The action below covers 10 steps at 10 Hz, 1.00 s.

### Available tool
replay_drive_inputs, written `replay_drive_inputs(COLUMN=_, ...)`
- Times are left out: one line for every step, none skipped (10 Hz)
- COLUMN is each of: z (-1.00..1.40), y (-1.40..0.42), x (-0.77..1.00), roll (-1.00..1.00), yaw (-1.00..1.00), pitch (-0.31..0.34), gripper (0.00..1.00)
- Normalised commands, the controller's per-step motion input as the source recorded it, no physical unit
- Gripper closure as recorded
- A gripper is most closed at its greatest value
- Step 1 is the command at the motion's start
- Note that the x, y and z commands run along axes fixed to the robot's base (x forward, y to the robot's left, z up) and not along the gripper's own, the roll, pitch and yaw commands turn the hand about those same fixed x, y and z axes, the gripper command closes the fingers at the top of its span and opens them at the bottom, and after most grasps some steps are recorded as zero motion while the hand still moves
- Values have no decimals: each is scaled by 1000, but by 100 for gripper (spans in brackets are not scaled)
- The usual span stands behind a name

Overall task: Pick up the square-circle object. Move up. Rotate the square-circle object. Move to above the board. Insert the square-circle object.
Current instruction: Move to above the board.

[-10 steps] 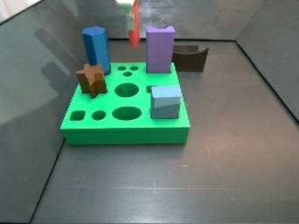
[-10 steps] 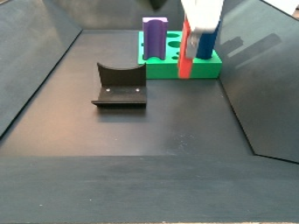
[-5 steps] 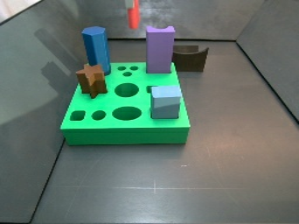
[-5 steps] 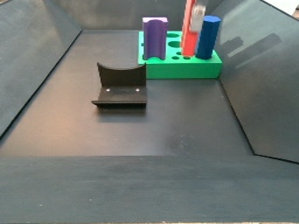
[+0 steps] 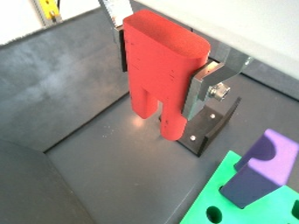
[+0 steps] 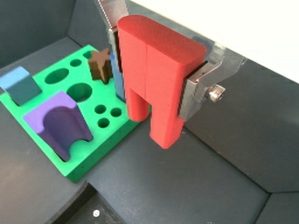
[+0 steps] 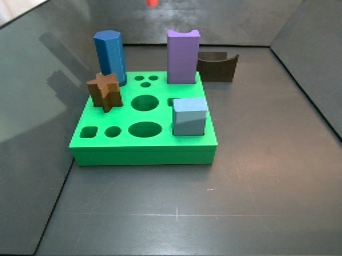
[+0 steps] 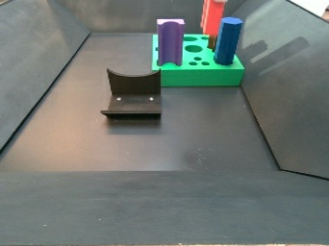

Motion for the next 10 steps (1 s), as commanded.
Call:
replay_drive_inputs(z=474, y=2, x=6, roll=-145, yaw=-48, pitch=74, gripper=100)
replay_drive_inputs(z=271, y=7, x=2, roll=-142, yaw=-48, pitch=73, gripper=100)
replay_drive_inputs(z=173, y=9, x=4, roll=-141, yaw=-47, pitch=72, gripper=100)
replay_drive_inputs(z=193, y=-1000, x=130, roll=-9, yaw=1000, pitch=56, gripper=100)
replay_drive_inputs(z=195, y=-1000, x=130, roll=-1, yaw=1000, pitch=57, gripper=100)
replay_drive_inputs(z=202, y=-1000, x=129, roll=10, yaw=1000, pitch=61, gripper=100)
replay_drive_inputs(z=204, y=-1000, x=137, roll=2, yaw=1000, pitch=64, gripper=100)
replay_drive_inputs(z=205, y=-1000, x=139, roll=1, yaw=1000, pitch=67, gripper=100)
replay_drive_inputs(z=209, y=-1000, x=146, roll=2, yaw=1000, pitch=71, gripper=100)
replay_drive_inputs(z=210, y=-1000, x=157, roll=-2, yaw=1000, pitch=77, gripper=100)
